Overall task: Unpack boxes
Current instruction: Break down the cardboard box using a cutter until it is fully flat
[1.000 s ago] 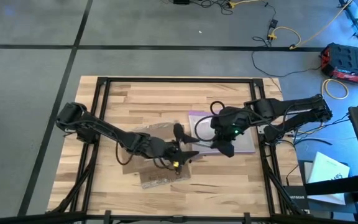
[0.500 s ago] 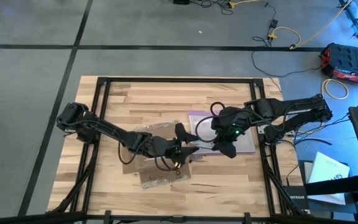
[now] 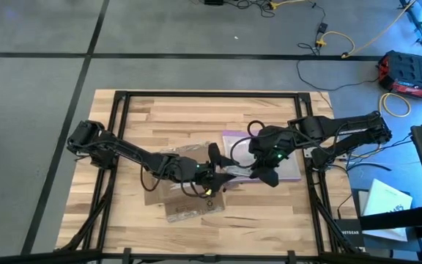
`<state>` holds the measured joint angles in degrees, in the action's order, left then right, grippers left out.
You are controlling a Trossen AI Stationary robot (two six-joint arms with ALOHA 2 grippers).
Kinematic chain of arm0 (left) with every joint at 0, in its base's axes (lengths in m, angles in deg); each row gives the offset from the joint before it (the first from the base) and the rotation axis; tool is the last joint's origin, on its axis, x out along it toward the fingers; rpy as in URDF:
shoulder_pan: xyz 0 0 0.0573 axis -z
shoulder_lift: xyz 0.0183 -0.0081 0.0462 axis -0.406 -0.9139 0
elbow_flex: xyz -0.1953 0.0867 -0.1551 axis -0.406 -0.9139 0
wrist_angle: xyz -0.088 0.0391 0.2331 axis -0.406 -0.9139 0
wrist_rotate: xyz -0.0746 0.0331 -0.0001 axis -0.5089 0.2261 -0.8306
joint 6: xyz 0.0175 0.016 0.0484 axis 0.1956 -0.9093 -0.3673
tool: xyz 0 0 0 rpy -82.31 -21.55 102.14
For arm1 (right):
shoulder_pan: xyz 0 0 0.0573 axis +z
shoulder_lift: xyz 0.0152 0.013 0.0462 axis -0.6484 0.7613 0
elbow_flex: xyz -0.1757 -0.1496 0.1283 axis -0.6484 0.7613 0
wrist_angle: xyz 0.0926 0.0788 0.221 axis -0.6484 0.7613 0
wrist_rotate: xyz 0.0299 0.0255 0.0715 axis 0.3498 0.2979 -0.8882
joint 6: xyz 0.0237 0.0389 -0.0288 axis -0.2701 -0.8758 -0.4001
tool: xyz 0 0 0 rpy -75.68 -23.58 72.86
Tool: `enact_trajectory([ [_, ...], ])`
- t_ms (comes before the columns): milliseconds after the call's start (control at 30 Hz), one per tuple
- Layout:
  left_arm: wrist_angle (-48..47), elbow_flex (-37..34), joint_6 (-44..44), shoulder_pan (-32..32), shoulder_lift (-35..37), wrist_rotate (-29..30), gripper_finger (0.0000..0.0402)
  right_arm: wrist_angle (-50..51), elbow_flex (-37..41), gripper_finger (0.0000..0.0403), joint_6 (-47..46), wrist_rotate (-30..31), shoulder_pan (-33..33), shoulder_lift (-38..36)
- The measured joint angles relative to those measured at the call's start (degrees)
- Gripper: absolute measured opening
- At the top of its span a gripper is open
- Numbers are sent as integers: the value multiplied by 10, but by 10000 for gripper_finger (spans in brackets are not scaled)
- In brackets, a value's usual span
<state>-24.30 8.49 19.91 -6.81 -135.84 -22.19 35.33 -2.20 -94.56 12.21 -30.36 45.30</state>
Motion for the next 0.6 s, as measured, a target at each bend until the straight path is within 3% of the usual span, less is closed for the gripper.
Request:
enact_trajectory([
  [167,-6,0,25,0,0,-32,83,-2,-1,97,-3,-4,0,0],
  [233,-9,3,23,1,0,-35,50,-3,-1,96,-7,-10,0,-1],
  [600,-48,34,63,-4,-1,-41,49,-13,-1,91,7,-52,0,-1],
])
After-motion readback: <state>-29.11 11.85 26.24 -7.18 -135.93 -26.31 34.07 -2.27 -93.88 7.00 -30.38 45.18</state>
